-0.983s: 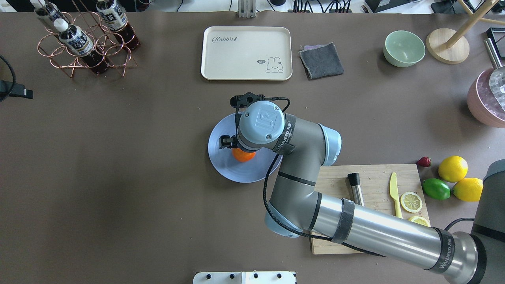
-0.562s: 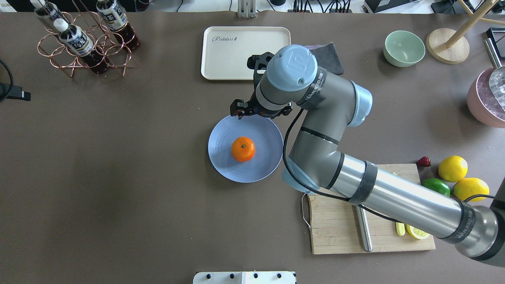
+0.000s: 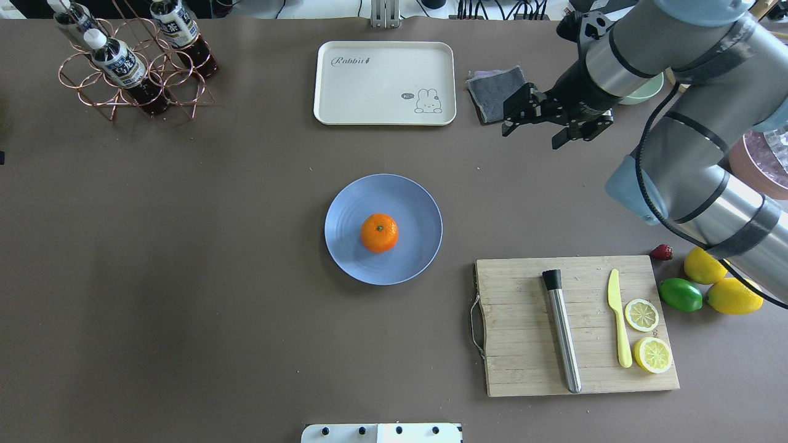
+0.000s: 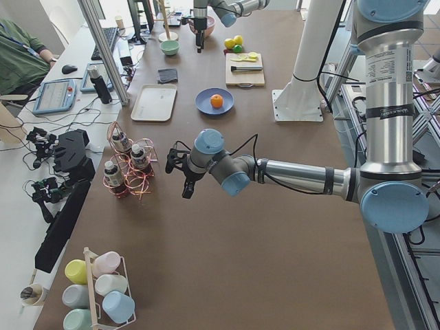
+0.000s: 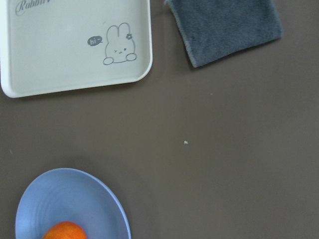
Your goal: Pick orange to plate
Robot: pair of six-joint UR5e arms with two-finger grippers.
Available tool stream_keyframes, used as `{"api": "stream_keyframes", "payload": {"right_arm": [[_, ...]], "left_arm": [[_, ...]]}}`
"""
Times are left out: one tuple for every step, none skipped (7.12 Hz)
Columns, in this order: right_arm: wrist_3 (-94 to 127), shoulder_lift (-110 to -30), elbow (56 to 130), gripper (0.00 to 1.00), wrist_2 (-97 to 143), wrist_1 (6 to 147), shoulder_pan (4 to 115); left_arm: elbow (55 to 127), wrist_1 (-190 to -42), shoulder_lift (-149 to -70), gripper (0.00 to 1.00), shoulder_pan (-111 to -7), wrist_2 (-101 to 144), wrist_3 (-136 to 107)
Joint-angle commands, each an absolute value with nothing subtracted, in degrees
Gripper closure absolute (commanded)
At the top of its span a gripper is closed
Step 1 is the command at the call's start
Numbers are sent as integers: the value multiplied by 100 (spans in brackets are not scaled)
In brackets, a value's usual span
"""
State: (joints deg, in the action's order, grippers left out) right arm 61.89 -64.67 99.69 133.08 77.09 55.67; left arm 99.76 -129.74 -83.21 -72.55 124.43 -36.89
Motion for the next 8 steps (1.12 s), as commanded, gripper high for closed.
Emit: {"api": "stream_keyframes", "payload": {"right_arm": [[4635,-7605,10046,0,13377,7699,6395],[3422,-8029,9924,0,13325,7717,6807],[2340,-8338,9705,0,13324,7725,7229],[1555,-8532,9399,0,13307,7717,7590],[938,-8682,9143,0,13298,7717,7924],[566,-8788,9028,0,13341,7717,8250],[423,-8806,9018,0,13377,7725,8514],[309,-8807,9026,0,13377,7813,8699]], "left_arm": [[9984,-12230,-8104,2,-8030,12550,-2161],[9984,-11721,-8095,2,-8355,12551,-1440],[9993,-11403,-8086,2,-8646,12577,-798],[9924,-11252,-8077,2,-8822,12812,-582],[9905,-11259,-7964,2,-8911,12962,-580],[9888,-11250,-7919,2,-8930,13216,-580],[9818,-11250,-7928,2,-8930,13314,-589],[9669,-11250,-8006,2,-8921,13307,-624]]}}
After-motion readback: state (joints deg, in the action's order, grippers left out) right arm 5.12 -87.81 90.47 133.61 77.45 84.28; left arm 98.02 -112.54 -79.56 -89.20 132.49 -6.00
